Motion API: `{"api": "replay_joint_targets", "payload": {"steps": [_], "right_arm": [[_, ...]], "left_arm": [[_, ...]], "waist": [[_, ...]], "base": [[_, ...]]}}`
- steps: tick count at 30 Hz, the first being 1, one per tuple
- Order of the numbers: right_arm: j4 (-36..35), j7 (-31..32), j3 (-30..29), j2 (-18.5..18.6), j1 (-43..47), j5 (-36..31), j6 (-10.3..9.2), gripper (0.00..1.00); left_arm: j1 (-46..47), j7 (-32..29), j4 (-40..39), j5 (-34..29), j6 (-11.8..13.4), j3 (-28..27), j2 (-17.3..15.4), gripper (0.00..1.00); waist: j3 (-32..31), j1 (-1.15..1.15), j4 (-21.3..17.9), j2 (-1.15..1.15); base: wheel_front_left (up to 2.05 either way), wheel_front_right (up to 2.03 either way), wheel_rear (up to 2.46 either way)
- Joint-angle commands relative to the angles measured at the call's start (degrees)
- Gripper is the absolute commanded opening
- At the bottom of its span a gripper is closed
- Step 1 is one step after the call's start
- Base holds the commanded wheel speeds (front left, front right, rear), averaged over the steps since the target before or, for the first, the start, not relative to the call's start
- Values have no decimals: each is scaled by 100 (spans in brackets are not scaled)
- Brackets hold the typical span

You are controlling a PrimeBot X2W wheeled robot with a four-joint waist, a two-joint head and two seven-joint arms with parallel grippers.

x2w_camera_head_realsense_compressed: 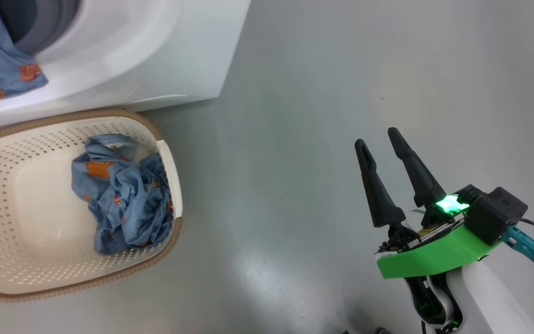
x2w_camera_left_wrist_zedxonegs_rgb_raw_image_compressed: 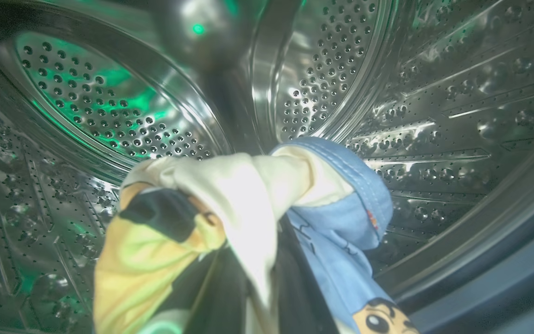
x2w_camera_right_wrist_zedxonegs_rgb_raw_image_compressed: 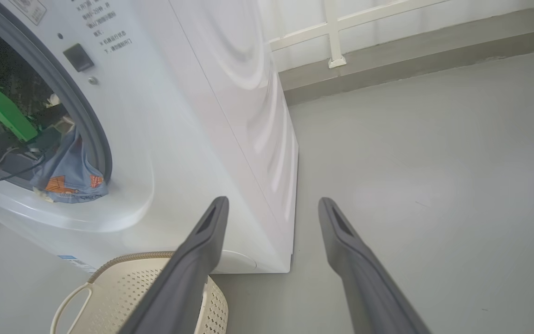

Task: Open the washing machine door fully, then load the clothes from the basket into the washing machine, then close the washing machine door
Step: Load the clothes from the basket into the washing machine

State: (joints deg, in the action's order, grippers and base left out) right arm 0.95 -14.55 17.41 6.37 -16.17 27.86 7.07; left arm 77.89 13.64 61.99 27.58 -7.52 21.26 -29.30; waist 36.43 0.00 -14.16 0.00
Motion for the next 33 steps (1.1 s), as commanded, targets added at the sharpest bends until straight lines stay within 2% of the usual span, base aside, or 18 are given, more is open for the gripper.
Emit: {"api": "replay_joint_targets", "payload": {"steps": [1, 5, 13, 19, 26, 27, 29, 30, 31, 33], "right_arm": [[-107, -45, 139, 26, 28, 30, 42, 100], [-127, -45, 151, 29, 10, 27, 42, 100], [-172, -45, 134, 12, -37, 11, 42, 100], [-150, -45, 169, -17, -65, 1, 42, 100], [-130, -45, 177, -1, -81, 7, 42, 100], [-129, -45, 171, 2, -78, 7, 42, 100], [-124, -45, 162, 8, -66, 6, 42, 100], [-122, -45, 161, 11, -62, 8, 42, 100], [-121, -45, 160, 14, -58, 10, 42, 100], [-122, -45, 152, 14, -59, 13, 42, 100]], "left_arm": [[209, 53, -42, -92, 16, -72, -326, 0], [500, 125, -22, -210, 137, -118, -410, 0], [456, 134, -1226, -597, 502, -680, -585, 0], [81, 135, -1127, -735, 371, -898, -451, 0], [94, 133, -163, -856, 157, -693, -316, 0], [152, 128, -28, -864, 140, -657, -300, 6], [271, -46, 273, -838, 98, -597, -258, 45], [329, -145, 397, -863, 80, -530, -252, 88], [387, -261, 525, -839, 65, -509, -232, 100], [493, -424, 696, -822, 41, -440, -197, 100]], "waist": [[43, 0, -43, 0], [129, 0, -120, 0], [295, 0, -196, 0], [313, 0, -185, 0], [269, 0, -155, 0], [257, 0, -149, 0], [230, 0, -138, 0], [219, 0, -134, 0], [209, 0, -128, 0], [197, 0, -114, 0]], "base": [[0, 0, 0], [0, 0, 0], [0, 0, 0], [0, 0, 0], [0, 0, 0], [0, 0, 0], [0, 0, 0], [0, 0, 0], [0, 0, 0], [0, 0, 0]]}}
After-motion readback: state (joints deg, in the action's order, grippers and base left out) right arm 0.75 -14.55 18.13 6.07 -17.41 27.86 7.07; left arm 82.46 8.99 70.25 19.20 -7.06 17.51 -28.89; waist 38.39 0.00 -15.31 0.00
